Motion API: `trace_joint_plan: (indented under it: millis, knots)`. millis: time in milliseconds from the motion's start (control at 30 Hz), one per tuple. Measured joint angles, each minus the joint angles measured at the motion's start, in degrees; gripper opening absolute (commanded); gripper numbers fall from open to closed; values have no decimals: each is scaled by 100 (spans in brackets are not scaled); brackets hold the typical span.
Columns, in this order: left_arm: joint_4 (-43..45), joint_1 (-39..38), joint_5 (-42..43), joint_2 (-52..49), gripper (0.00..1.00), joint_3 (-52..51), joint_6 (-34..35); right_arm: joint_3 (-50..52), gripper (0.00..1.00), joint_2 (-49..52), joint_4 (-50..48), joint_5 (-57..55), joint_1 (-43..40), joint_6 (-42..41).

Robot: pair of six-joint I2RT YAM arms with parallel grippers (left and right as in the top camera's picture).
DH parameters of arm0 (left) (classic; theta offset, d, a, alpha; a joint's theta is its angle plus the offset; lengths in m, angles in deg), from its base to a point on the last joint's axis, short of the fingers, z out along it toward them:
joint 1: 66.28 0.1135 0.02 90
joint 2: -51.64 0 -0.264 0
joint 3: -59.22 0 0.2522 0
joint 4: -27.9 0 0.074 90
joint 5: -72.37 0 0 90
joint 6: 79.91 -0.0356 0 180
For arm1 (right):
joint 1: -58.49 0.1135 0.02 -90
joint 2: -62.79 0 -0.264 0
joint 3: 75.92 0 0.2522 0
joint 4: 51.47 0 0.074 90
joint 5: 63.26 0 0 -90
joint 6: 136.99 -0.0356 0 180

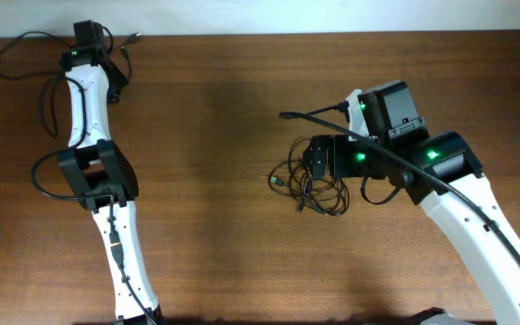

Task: Untangle cables

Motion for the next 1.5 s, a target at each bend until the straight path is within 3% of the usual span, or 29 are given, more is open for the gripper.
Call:
trace_joint_plan:
  millis: [333,533,567,600,633,700,900,933,1100,1367,1500]
  knots:
    - [485,232,-17,-210,0,177,-138,0,98,0,15,0,0,0]
    - [1755,450,667,-398,1,168,-234,0,98,0,17,13,0,-2]
    - [1928,468,824,-428,5,164,-282,0,98,0,42,15,0,-2]
    - [2063,476,931,-459,18,164,-326,0,99,0,46,15,0,-2]
    - [2094,479,1005,-463,23,164,-358,0,99,0,59,13,0,0]
    - [2114,481,1196,-466,49,164,-415,0,99,0,98,13,0,-2]
    - [1764,501,1421,-321,86,181,-516,0,98,0,122,17,0,-2]
    - [1700,527,1432,-269,98,155,-538,0,99,0,120,15,0,-2]
    - [1443,605,1429,227,99,33,-525,0,98,0,122,15,0,-2]
    - [883,605,1432,1910,99,48,-527,0,98,0,184,15,0,-2]
    - [326,605,1869,2146,100,83,-538,0,99,0,304,22,0,-7]
